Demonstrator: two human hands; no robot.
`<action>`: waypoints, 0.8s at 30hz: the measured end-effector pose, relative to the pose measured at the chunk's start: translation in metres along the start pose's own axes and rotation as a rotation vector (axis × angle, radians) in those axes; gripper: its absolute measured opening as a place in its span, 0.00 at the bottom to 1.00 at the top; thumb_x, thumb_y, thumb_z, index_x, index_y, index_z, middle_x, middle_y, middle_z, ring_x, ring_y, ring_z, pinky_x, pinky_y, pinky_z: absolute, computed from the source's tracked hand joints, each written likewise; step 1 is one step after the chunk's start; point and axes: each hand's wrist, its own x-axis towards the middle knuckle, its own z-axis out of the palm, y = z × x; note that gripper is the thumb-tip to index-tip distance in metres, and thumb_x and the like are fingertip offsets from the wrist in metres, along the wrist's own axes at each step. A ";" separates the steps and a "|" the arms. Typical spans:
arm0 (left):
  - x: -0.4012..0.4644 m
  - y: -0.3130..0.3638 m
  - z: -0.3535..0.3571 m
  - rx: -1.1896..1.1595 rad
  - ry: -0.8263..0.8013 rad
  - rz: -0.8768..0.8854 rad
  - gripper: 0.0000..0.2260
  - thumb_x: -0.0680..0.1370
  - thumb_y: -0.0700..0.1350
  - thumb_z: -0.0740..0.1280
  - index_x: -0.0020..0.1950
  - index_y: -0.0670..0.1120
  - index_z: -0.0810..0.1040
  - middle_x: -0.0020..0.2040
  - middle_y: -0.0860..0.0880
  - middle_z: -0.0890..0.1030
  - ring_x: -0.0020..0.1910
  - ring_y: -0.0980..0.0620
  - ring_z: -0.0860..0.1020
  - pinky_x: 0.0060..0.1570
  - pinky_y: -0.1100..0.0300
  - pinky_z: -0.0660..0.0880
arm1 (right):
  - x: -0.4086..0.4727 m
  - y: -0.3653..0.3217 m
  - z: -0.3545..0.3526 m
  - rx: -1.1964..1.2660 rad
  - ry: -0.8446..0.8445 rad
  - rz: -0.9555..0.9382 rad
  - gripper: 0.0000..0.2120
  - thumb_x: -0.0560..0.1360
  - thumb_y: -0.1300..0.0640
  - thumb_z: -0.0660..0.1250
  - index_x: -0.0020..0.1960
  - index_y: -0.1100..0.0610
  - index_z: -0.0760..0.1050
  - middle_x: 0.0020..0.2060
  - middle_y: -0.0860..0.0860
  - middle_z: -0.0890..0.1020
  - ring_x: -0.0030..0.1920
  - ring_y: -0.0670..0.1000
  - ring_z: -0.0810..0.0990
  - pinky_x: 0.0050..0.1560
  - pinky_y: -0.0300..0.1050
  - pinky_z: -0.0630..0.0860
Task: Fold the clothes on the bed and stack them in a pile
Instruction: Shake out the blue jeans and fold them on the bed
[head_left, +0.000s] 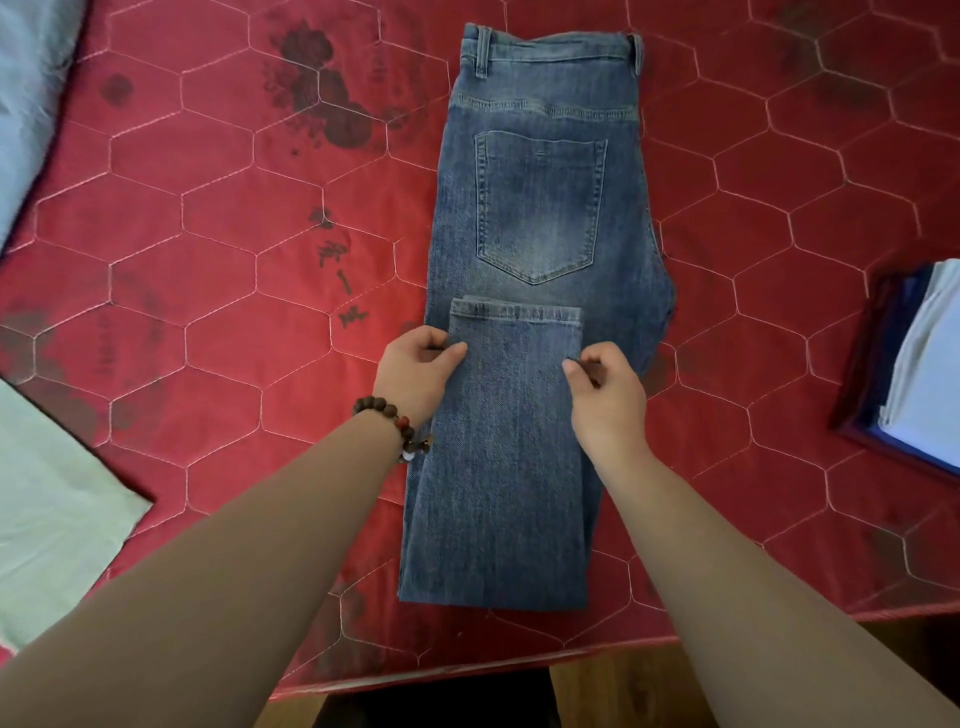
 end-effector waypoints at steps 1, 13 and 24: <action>0.000 -0.001 -0.002 -0.033 -0.011 -0.006 0.06 0.77 0.47 0.70 0.47 0.44 0.79 0.42 0.48 0.83 0.37 0.52 0.80 0.36 0.58 0.77 | 0.001 -0.001 0.002 0.012 0.004 0.003 0.04 0.79 0.57 0.66 0.47 0.57 0.73 0.36 0.43 0.75 0.36 0.41 0.73 0.36 0.29 0.68; 0.006 -0.002 -0.015 -0.088 -0.006 -0.058 0.07 0.79 0.50 0.66 0.50 0.47 0.79 0.42 0.50 0.82 0.38 0.56 0.81 0.36 0.62 0.78 | 0.008 -0.003 0.007 0.171 -0.051 0.249 0.13 0.79 0.46 0.64 0.56 0.54 0.71 0.42 0.45 0.76 0.39 0.42 0.75 0.36 0.32 0.70; -0.077 -0.074 -0.059 -0.285 -0.573 -0.819 0.36 0.80 0.67 0.47 0.46 0.36 0.78 0.39 0.40 0.82 0.38 0.43 0.82 0.45 0.50 0.77 | -0.077 0.049 -0.042 0.273 -0.610 0.698 0.18 0.78 0.40 0.63 0.58 0.53 0.76 0.51 0.51 0.84 0.52 0.53 0.83 0.51 0.50 0.80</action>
